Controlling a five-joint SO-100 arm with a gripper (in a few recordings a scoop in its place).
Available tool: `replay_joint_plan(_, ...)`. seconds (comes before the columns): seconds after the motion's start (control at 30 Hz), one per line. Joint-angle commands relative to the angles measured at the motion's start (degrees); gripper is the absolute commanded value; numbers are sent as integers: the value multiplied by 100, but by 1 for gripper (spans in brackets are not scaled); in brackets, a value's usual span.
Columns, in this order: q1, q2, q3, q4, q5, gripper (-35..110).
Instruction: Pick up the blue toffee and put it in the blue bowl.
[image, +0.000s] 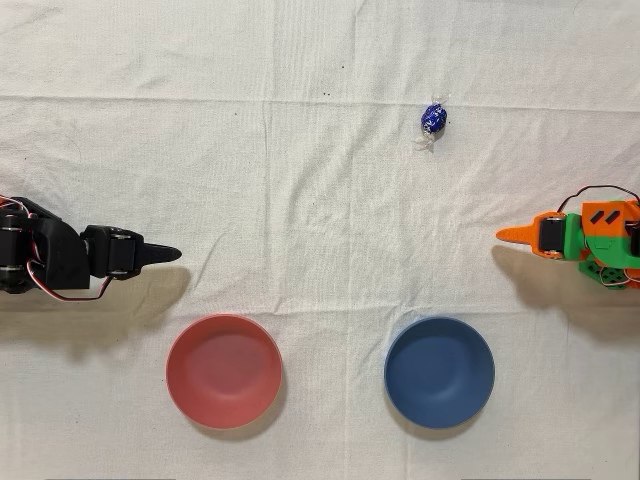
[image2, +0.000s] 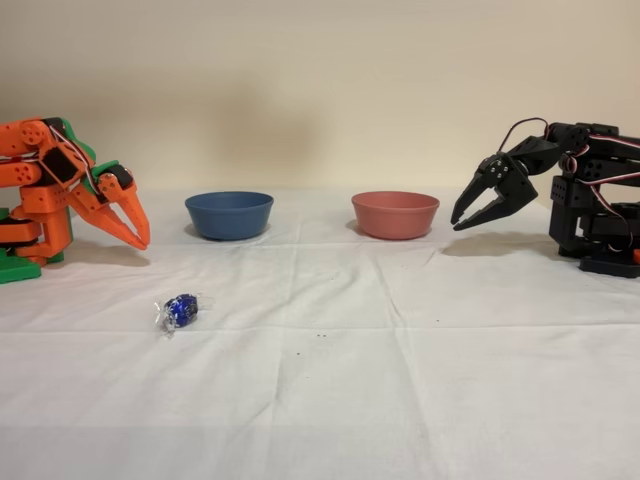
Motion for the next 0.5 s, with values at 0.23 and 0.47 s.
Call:
replay_joint_plan(0.23,88,-44,-79,26,-18,0)
replay_joint_plan(0.47,-79,-44,-79,26,-123,0)
